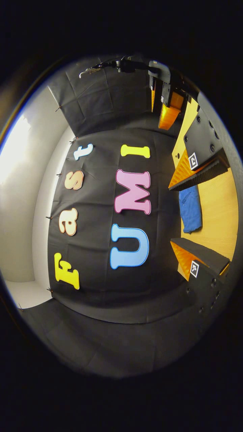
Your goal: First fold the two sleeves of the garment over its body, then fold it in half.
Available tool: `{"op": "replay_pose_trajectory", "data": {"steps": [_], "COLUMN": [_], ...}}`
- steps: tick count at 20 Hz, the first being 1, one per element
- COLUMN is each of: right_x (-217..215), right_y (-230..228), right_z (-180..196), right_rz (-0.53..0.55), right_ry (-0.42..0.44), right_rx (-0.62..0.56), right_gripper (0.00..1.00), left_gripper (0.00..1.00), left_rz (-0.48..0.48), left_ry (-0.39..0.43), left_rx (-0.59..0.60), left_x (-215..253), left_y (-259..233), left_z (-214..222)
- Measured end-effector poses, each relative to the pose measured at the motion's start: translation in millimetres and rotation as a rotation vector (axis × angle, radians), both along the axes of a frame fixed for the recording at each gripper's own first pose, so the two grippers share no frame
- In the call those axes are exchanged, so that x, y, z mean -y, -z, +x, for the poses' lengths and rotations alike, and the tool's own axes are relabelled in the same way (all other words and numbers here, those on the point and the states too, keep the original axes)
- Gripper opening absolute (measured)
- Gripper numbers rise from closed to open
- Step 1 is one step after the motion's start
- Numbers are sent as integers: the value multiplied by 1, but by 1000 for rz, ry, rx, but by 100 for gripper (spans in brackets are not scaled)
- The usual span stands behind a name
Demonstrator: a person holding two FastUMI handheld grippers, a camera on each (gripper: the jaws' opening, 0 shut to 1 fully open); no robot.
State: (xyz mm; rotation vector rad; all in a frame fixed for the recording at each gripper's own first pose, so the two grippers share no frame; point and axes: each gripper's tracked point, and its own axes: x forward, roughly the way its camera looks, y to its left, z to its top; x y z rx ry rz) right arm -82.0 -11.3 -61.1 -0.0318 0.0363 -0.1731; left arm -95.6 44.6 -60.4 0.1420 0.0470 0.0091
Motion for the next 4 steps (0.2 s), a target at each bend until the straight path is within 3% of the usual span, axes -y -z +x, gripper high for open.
{"op": "replay_pose_trajectory", "data": {"steps": [4], "right_x": [-2], "right_y": [-2], "right_z": [-3], "right_rz": [12], "right_ry": [-1], "right_rx": [10], "right_gripper": [96], "left_gripper": [80], "left_rz": [0], "left_ry": [13], "left_rx": [-6], "left_x": [0], "left_y": [2], "left_z": [-1]}}
